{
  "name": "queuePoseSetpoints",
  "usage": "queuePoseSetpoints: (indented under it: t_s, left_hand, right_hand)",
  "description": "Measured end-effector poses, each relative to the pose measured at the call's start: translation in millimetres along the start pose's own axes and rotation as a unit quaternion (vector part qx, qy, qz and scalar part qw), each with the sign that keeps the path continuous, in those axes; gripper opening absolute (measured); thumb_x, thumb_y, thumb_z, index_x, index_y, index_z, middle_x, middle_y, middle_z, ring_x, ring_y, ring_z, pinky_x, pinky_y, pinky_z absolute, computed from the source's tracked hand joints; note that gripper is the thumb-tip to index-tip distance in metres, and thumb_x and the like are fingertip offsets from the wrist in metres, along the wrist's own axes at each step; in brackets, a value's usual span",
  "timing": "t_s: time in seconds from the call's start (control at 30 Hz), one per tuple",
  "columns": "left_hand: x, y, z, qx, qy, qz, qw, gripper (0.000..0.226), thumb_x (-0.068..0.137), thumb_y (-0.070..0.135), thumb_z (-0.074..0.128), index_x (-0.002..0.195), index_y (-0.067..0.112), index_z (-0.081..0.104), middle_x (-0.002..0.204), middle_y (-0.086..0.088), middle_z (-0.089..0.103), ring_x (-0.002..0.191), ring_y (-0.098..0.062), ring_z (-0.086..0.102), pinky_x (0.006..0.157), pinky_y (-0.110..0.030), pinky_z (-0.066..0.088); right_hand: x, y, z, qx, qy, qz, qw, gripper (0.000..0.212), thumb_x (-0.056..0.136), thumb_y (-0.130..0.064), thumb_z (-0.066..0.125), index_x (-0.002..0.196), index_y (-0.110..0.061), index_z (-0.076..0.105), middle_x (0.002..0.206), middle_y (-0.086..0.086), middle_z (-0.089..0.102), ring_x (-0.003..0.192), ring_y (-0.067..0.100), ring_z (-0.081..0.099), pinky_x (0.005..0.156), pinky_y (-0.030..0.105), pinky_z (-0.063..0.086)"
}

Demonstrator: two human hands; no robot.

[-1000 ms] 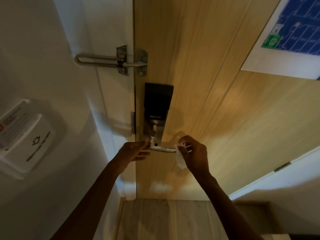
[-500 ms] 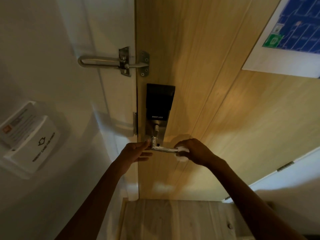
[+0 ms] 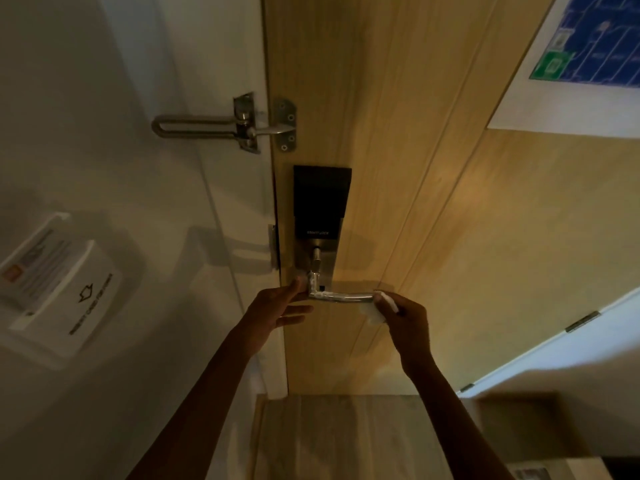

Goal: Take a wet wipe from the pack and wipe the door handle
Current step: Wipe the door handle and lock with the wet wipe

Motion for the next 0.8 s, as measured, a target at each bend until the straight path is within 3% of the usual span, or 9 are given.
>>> queuePoseSetpoints:
  t_s: [0.17, 0.23, 0.3, 0.37, 0.43, 0.5, 0.6, 0.7, 0.8]
  left_hand:
    - [-0.5, 0.3, 1.4, -0.001, -0.012, 0.001, 1.000, 0.064, 0.076, 0.064, 0.057, 0.119, 0.018, 0.068, 0.118, -0.001, 0.074, 0.104, -0.020, 0.073, 0.081, -0.030, 0.057]
    - [0.0, -0.1, 1.7, -0.003, -0.010, -0.005, 1.000, 0.060, 0.076, 0.064, 0.055, 0.115, 0.020, 0.069, 0.116, -0.001, 0.075, 0.104, -0.021, 0.073, 0.083, -0.032, 0.056]
    - [1.1, -0.8, 0.7, -0.008, -0.005, -0.011, 1.000, 0.060, 0.079, 0.062, 0.053, 0.116, 0.017, 0.069, 0.116, -0.003, 0.075, 0.104, -0.023, 0.073, 0.086, -0.035, 0.056]
    - [2.4, -1.4, -1.2, -0.012, -0.003, -0.016, 1.000, 0.065, 0.081, 0.062, 0.051, 0.120, 0.013, 0.068, 0.117, -0.006, 0.074, 0.105, -0.025, 0.072, 0.086, -0.036, 0.055]
    - [3.8, -2.2, -2.6, -0.013, -0.006, -0.017, 1.000, 0.066, 0.083, 0.061, 0.049, 0.122, 0.011, 0.068, 0.117, -0.007, 0.074, 0.106, -0.025, 0.072, 0.086, -0.037, 0.055]
    - [4.7, -2.9, -3.1, -0.016, -0.004, -0.019, 1.000, 0.063, 0.085, 0.061, 0.048, 0.120, 0.013, 0.069, 0.116, -0.006, 0.075, 0.105, -0.025, 0.072, 0.086, -0.037, 0.056]
    - [5.8, -3.3, -2.8, -0.024, 0.002, -0.024, 0.999, 0.061, 0.084, 0.062, 0.048, 0.115, 0.015, 0.071, 0.114, -0.005, 0.076, 0.105, -0.025, 0.073, 0.090, -0.039, 0.055]
    - [5.0, -2.7, -2.5, -0.028, 0.000, -0.025, 0.999, 0.065, 0.081, 0.064, 0.049, 0.117, 0.014, 0.071, 0.115, -0.006, 0.075, 0.105, -0.025, 0.072, 0.093, -0.040, 0.054]
    - [4.8, -2.3, -1.2, -0.029, -0.012, -0.017, 0.999, 0.068, 0.083, 0.064, 0.046, 0.122, 0.012, 0.069, 0.118, -0.007, 0.074, 0.108, -0.024, 0.071, 0.097, -0.040, 0.052]
  right_hand:
    - [-14.1, 4.0, -4.3, 0.007, 0.084, 0.021, 0.996, 0.015, 0.087, -0.022, 0.068, 0.098, -0.032, 0.070, 0.076, -0.022, 0.068, 0.074, -0.007, 0.065, 0.064, 0.007, 0.048]
    - [-11.8, 10.8, 0.7, 0.036, 0.094, 0.050, 0.994, 0.014, 0.086, -0.031, 0.068, 0.098, -0.035, 0.073, 0.080, -0.016, 0.073, 0.081, -0.003, 0.067, 0.070, 0.016, 0.053]
    - [-10.8, 18.3, 3.3, 0.067, 0.103, 0.071, 0.990, 0.018, 0.084, -0.035, 0.070, 0.101, -0.030, 0.075, 0.088, -0.010, 0.076, 0.087, 0.005, 0.070, 0.077, 0.033, 0.058]
    - [-16.7, 19.3, -3.0, 0.057, 0.129, 0.081, 0.987, 0.013, 0.083, -0.031, 0.072, 0.095, -0.035, 0.074, 0.078, -0.012, 0.075, 0.079, 0.005, 0.070, 0.074, 0.039, 0.059]
    - [-23.8, 13.1, -10.5, 0.020, 0.153, 0.074, 0.985, 0.017, 0.082, -0.028, 0.074, 0.092, -0.040, 0.070, 0.066, -0.022, 0.070, 0.069, -0.001, 0.067, 0.070, 0.034, 0.058]
    - [-24.0, 2.1, -12.8, -0.021, 0.159, 0.038, 0.986, 0.020, 0.082, -0.025, 0.074, 0.099, -0.034, 0.071, 0.070, -0.026, 0.068, 0.068, -0.004, 0.066, 0.067, 0.030, 0.057]
    - [-14.9, -10.2, -8.5, -0.049, 0.148, -0.015, 0.988, 0.024, 0.083, -0.022, 0.072, 0.107, -0.023, 0.072, 0.088, -0.018, 0.072, 0.072, -0.001, 0.068, 0.061, 0.020, 0.055]
    - [-17.1, -3.0, -10.2, -0.062, 0.136, 0.002, 0.989, 0.022, 0.084, -0.026, 0.071, 0.105, -0.030, 0.070, 0.081, -0.016, 0.073, 0.071, 0.000, 0.068, 0.061, 0.015, 0.051]
    - [-23.6, -19.8, -13.1, -0.118, 0.143, -0.072, 0.980, 0.025, 0.081, -0.018, 0.075, 0.106, -0.019, 0.073, 0.090, -0.006, 0.075, 0.074, -0.001, 0.068, 0.064, 0.008, 0.050]
Point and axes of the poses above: each hand's wrist, its own x-axis towards the middle knuckle, its own z-axis out of the palm, y = z × x, the point moved 10 cm from there along x, towards the middle knuckle
